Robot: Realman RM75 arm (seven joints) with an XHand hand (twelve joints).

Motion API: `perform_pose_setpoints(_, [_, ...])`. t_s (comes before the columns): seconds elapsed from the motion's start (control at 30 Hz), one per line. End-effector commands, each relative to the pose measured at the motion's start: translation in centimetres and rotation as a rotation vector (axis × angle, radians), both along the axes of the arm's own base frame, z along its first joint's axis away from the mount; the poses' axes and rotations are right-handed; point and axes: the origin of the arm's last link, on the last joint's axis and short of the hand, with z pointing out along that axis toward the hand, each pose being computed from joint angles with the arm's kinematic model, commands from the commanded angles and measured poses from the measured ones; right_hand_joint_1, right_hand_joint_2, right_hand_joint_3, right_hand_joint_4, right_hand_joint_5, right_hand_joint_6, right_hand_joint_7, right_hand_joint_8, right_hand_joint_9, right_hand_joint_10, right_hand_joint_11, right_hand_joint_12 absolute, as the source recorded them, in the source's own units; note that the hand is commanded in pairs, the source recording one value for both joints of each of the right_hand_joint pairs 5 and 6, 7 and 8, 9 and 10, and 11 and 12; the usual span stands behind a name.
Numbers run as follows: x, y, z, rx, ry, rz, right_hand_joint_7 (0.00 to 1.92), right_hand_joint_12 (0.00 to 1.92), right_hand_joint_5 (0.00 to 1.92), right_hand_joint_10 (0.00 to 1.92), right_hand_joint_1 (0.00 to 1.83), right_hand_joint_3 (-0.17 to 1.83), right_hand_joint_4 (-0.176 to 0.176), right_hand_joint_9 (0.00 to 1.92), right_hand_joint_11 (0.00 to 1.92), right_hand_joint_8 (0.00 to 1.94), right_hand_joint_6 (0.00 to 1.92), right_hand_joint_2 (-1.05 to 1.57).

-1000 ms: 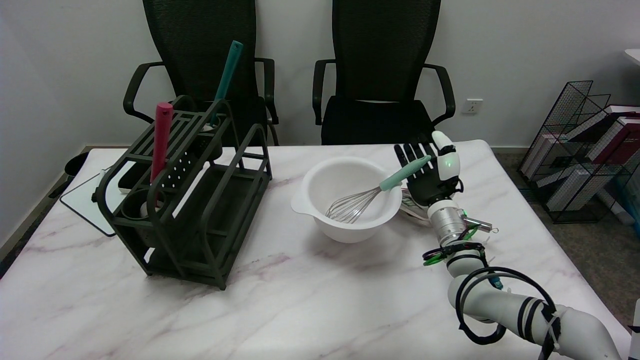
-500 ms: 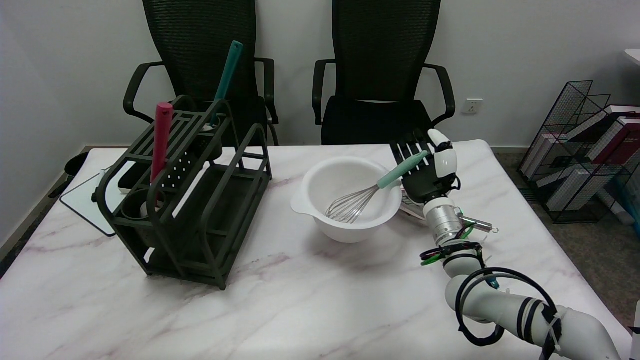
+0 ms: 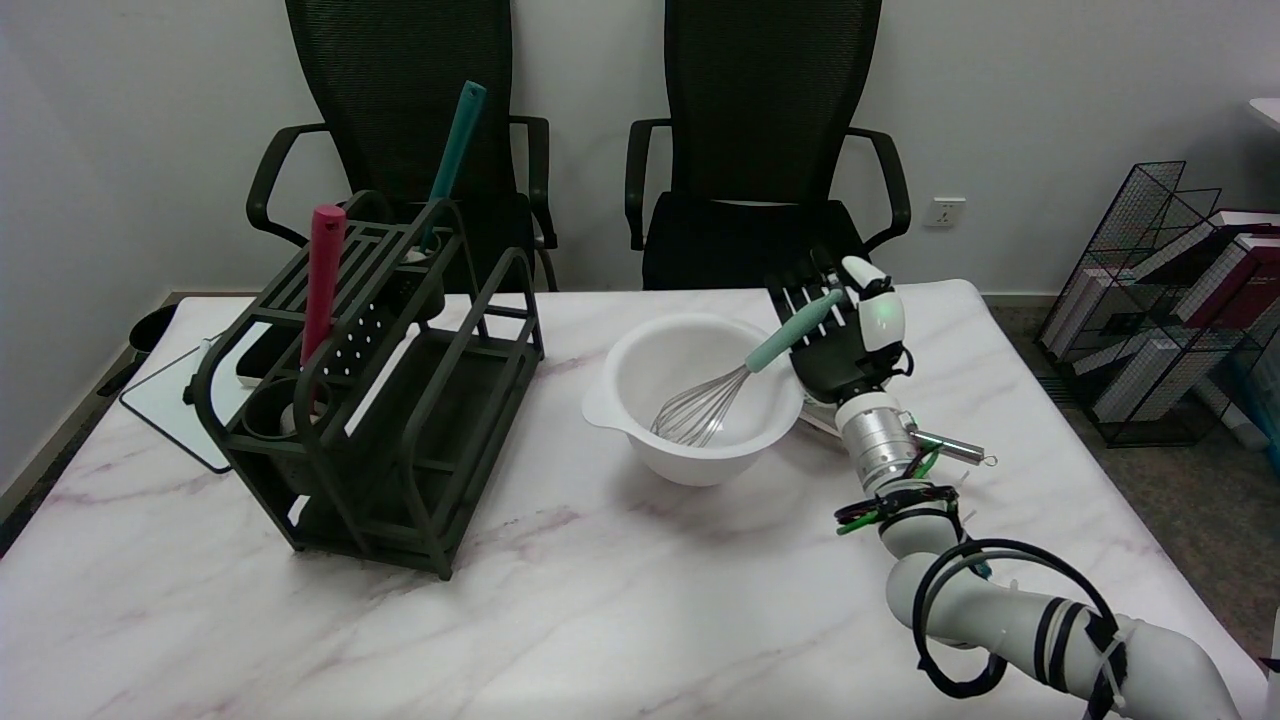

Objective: Pick up the whisk.

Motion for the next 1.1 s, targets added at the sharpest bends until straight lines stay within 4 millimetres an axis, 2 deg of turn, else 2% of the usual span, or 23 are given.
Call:
perform_pose_setpoints(0.03, [1.0, -0.1, -0.8, 0.067, 0.095, 0.039, 0.31, 0.26, 0.53, 0.21, 0.72, 0.80, 0.000, 0.21, 0.26, 0.31, 0.53, 0.92])
perform_pose_setpoints(0.2, [1.1, -0.1, -0.7, 0.079, 0.133, 0.046, 0.36, 0.25, 0.59, 0.26, 0.72, 0.82, 0.000, 0.26, 0.25, 0.36, 0.59, 0.89])
perform_pose_setpoints(0.4, [0.9, 0.0, -0.3, 0.079, 0.172, 0.043, 0.38, 0.11, 0.40, 0.27, 0.71, 0.93, 0.000, 0.27, 0.11, 0.38, 0.40, 0.67])
perform_pose_setpoints(0.47, [4.2, -0.7, 0.0, 0.092, 0.177, 0.208, 0.38, 0.08, 0.35, 0.27, 0.70, 0.92, 0.000, 0.27, 0.08, 0.38, 0.35, 0.64])
perform_pose_setpoints(0.5, [0.6, 0.0, 0.0, 0.083, 0.205, 0.037, 0.38, 0.07, 0.34, 0.27, 0.70, 0.91, 0.000, 0.27, 0.07, 0.38, 0.34, 0.64])
perform_pose_setpoints(0.77, [0.1, 0.0, 0.3, 0.085, 0.252, 0.010, 0.38, 0.03, 0.28, 0.27, 0.68, 0.80, 0.000, 0.27, 0.03, 0.38, 0.28, 0.65])
perform_pose_setpoints(0.8, [0.1, 0.0, 0.3, 0.085, 0.252, 0.010, 0.39, 0.05, 0.28, 0.28, 0.68, 0.80, 0.000, 0.28, 0.05, 0.39, 0.28, 0.65])
perform_pose_setpoints(0.97, [-0.2, 0.1, 0.5, 0.081, 0.259, 0.000, 0.42, 0.53, 0.29, 0.47, 0.68, 0.76, 0.000, 0.47, 0.53, 0.42, 0.29, 0.68])
perform_pose_setpoints(1.1, [-0.4, 0.3, 0.6, 0.080, 0.261, -0.006, 0.43, 0.65, 0.33, 0.50, 0.68, 0.73, 0.000, 0.50, 0.65, 0.43, 0.33, 0.72])
